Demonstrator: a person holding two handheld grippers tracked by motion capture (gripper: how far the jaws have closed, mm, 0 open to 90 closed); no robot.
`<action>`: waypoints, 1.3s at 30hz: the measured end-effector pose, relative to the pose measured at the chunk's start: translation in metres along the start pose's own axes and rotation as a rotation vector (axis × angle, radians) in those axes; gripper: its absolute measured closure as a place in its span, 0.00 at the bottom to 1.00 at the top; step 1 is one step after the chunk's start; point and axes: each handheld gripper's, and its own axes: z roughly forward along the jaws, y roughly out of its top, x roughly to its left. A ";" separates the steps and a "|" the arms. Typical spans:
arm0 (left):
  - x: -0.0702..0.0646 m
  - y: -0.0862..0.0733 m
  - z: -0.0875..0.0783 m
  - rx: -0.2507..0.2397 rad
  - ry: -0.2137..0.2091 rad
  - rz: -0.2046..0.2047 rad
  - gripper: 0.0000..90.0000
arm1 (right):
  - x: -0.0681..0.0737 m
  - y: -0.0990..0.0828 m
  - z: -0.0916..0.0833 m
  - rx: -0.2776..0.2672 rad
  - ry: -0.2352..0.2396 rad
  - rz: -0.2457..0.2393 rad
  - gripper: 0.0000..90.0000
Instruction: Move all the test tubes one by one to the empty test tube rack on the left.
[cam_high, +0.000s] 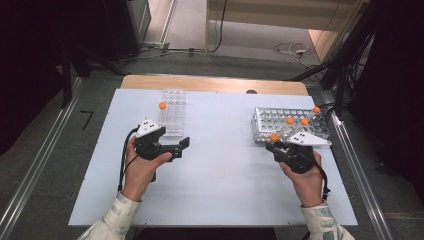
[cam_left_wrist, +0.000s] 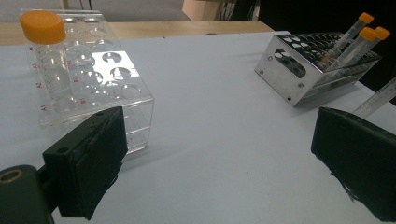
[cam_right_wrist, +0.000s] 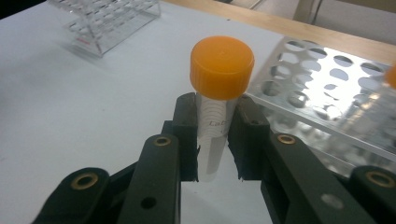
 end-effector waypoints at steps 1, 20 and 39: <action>-0.001 0.000 0.000 0.002 -0.003 0.002 0.04 | 0.004 0.001 0.003 0.007 0.005 -0.008 0.80; -0.007 0.003 -0.004 -0.011 -0.023 0.016 0.06 | 0.063 0.026 0.056 0.028 0.129 -0.090 0.80; -0.022 0.008 -0.011 -0.037 -0.067 0.069 0.14 | 0.128 0.049 0.097 0.037 0.251 -0.168 0.80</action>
